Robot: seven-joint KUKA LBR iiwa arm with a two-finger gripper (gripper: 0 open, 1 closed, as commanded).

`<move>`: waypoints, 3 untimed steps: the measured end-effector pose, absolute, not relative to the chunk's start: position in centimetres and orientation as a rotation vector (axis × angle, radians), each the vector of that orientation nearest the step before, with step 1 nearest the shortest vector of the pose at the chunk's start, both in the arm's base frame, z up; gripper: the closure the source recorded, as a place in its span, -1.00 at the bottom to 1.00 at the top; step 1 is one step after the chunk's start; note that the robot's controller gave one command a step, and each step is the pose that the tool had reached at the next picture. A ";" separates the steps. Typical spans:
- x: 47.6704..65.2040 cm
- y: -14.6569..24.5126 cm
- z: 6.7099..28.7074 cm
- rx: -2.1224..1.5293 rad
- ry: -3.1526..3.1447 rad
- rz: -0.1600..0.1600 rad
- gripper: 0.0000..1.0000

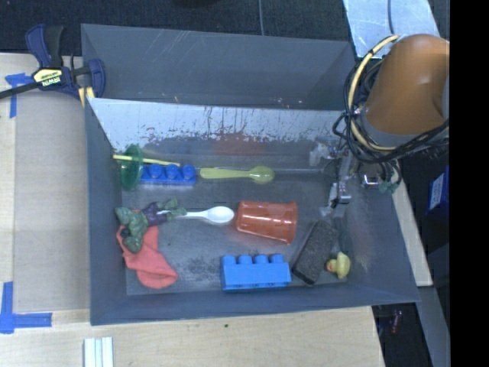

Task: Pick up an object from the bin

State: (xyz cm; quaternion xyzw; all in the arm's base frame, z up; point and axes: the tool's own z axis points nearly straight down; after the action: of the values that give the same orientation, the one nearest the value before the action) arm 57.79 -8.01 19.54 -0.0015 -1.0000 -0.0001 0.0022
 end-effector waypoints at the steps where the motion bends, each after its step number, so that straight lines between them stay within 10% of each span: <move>1: 58.0 -8.0 20.0 -0.001 -3.146 0.001 -1.00; 3: 57.1 1.6 8.6 0.006 -3.159 0.005 -1.00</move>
Offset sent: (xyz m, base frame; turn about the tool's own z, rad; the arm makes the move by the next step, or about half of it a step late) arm 0.0089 0.0451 -0.1132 -0.1096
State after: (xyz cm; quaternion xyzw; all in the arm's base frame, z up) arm 57.09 1.60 8.59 0.0018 -1.0000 0.0014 -0.0086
